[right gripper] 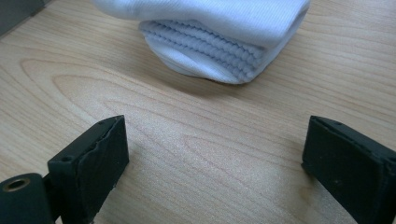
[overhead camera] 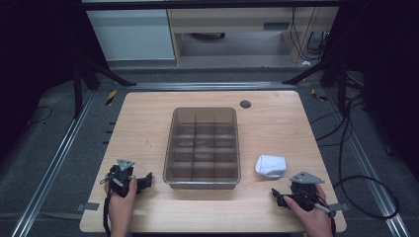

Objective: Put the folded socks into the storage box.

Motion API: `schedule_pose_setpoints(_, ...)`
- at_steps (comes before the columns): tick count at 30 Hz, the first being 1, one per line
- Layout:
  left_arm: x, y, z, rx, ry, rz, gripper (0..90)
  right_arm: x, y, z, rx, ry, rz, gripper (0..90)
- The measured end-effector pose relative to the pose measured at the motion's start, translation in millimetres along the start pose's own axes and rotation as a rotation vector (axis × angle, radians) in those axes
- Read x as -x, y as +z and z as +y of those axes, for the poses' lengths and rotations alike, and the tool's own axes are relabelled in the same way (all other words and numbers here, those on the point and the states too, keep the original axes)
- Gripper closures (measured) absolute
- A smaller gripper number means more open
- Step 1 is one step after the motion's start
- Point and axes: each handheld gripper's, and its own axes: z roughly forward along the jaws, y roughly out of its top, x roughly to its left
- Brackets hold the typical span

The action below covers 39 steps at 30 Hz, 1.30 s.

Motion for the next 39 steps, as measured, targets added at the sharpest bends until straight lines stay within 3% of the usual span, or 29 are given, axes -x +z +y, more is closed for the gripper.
schedule_pose_setpoints(7, 0.7, -0.6, -0.8, 0.001, 0.000, 0.000, 0.0, -0.1, -1.8, -1.7, -0.001, 0.016, -0.009, 5.9)
schedule_pose_setpoints(9, 0.8, -0.7, -0.9, 0.001, 0.001, -0.001, 0.0, 2.2, -4.7, -2.3, -0.003, 0.034, 0.014, 6.5)
schedule_pose_setpoints(11, 0.8, -0.9, -1.0, 0.001, 0.001, -0.001, 0.0, 5.7, -9.3, -0.3, -0.021, 0.021, 0.031, 6.3)
schedule_pose_setpoints(17, 0.7, -1.0, -1.0, -0.001, 0.003, -0.001, 0.0, 23.3, -26.8, 21.4, -0.092, -0.081, 0.031, 6.2)
schedule_pose_setpoints(19, 0.8, -1.0, -1.0, -0.001, 0.002, -0.001, 0.0, 26.5, -28.9, 26.7, -0.105, -0.093, 0.035, 5.6)
schedule_pose_setpoints(21, 0.8, -1.1, -1.0, -0.002, 0.002, 0.000, 0.0, 35.9, -33.8, 43.3, -0.134, -0.152, 0.050, 5.4)
schedule_pose_setpoints(28, 0.9, -1.0, -0.9, -0.001, 0.001, 0.001, 0.0, 50.6, -33.7, 80.7, -0.200, -0.276, 0.099, 9.7)
schedule_pose_setpoints(34, 0.9, -0.9, -0.9, -0.001, 0.000, 0.001, 0.0, 48.5, -28.1, 105.6, -0.248, -0.397, 0.155, 16.9)
schedule_pose_setpoints(35, 0.9, -0.9, -0.9, -0.001, 0.000, 0.001, 0.0, 48.5, -28.1, 105.6, -0.248, -0.397, 0.155, 16.9)
schedule_pose_setpoints(36, 0.8, -1.1, -1.1, -0.001, 0.002, 0.002, 0.0, 42.2, -27.4, 114.6, -0.269, -0.454, 0.170, 18.9)
schedule_pose_setpoints(39, 1.0, -1.5, -1.5, -0.001, 0.000, 0.004, 0.0, 34.8, -26.7, 124.4, -0.295, -0.500, 0.198, 20.4)
